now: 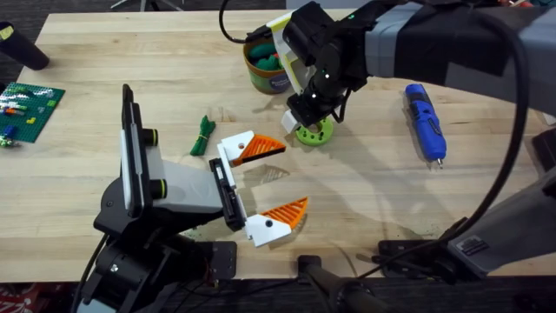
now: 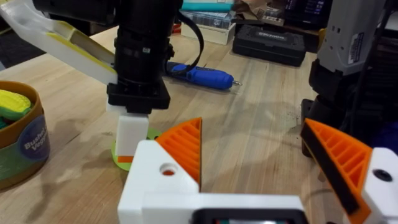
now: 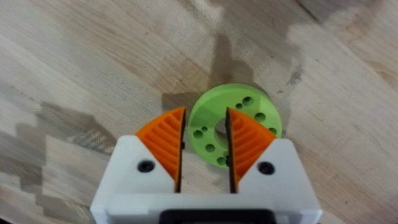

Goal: Pick up the gripper from the table and insert it into the empty holder that is missing its gripper. Then pick up a screw, insert it into the mounting hole, and use the screwdriver to tighten it. Finally, clean up the table by picking up the vegetable and placing it into the bucket.

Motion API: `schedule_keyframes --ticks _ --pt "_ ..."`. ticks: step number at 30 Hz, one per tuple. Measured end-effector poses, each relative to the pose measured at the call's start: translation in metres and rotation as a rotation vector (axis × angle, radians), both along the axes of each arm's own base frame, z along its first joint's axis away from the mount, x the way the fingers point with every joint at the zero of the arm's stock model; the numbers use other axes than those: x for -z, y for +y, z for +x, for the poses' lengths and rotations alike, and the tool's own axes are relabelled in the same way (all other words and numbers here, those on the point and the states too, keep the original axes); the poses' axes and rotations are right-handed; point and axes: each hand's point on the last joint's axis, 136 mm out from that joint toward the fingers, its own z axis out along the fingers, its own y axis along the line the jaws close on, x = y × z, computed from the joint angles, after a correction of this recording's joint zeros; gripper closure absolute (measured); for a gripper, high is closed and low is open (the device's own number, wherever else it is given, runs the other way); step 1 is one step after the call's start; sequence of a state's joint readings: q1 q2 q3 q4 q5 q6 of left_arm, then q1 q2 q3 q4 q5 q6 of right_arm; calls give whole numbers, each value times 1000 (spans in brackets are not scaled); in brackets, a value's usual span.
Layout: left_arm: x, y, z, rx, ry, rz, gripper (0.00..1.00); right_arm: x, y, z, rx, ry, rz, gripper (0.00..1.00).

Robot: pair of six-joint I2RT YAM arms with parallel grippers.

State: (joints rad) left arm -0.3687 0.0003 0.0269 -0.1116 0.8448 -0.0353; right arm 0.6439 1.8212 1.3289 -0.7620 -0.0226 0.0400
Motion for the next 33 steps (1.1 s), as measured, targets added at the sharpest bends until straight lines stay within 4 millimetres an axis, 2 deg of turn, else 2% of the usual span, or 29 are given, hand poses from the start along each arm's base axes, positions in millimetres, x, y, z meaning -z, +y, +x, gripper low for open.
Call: schedule_keyframes --ticks 11,14,19,26,30,33 --pt "0 0 0 0 0 0 15 -4 -1 -2 9 1 2 623" --pt "0 0 0 0 0 0 14 -19 -4 -5 13 -11 11 623" --pt "0 0 0 0 0 0 14 -50 -22 -23 39 -9 -8 623" --pt "0 0 0 0 0 0 15 -74 -45 -42 108 -9 -39 623" --pt "0 0 0 0 0 0 15 -75 -55 -48 149 -26 -51 623" --pt "0 0 0 0 0 0 15 -64 -56 -45 177 -55 -30 623"
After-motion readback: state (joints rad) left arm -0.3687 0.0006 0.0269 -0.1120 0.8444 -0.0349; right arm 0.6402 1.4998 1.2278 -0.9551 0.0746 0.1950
